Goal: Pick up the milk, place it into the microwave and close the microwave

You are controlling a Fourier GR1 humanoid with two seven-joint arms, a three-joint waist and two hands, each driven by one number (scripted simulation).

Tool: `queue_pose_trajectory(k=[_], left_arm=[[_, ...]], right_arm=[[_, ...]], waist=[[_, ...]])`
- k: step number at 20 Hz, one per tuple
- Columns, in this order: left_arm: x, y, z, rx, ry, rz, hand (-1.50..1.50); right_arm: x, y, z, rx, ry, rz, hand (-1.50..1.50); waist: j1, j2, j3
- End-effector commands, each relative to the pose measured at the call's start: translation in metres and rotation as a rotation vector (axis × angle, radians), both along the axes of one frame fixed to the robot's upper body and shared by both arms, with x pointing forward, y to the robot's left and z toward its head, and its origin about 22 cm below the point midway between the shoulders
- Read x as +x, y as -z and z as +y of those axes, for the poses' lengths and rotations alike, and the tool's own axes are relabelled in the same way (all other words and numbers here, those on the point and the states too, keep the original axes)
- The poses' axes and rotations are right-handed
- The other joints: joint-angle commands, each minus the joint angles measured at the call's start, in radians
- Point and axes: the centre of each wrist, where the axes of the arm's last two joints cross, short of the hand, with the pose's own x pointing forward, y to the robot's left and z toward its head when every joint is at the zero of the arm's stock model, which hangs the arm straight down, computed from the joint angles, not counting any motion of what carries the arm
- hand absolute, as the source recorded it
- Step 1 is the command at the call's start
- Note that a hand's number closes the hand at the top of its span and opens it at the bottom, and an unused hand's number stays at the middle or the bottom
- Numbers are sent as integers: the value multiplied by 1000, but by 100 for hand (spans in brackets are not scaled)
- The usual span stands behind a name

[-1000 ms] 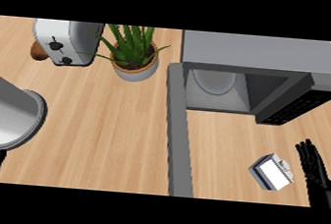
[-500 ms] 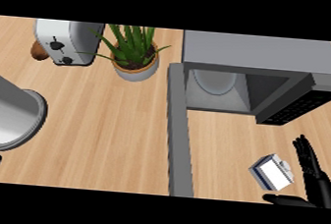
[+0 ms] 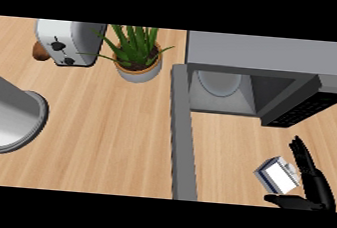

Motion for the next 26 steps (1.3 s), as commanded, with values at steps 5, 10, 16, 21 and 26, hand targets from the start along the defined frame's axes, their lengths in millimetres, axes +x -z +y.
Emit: queue_pose_trajectory(k=[5, 10, 16, 21, 26], left_arm=[[1, 12, 10, -23, 2, -3, -150], [-2, -3, -3, -16, 2, 21, -150], [-1, 4, -3, -23, 11, 0, -150], [9, 5, 1, -15, -11, 10, -150], [9, 6, -1, -6, -14, -7, -150]], right_arm=[[-3, 14, 5, 115, -68, -48, -150], [6, 13, 6, 113, -54, -79, -150], [22, 9, 17, 254, -77, -93, 150], [6, 22, 34, 377, -104, -105, 150], [6, 24, 46, 437, -128, -112, 150]], waist=[[3, 1, 0], [5, 2, 2], [12, 2, 2], [-8, 1, 2], [-11, -1, 1]])
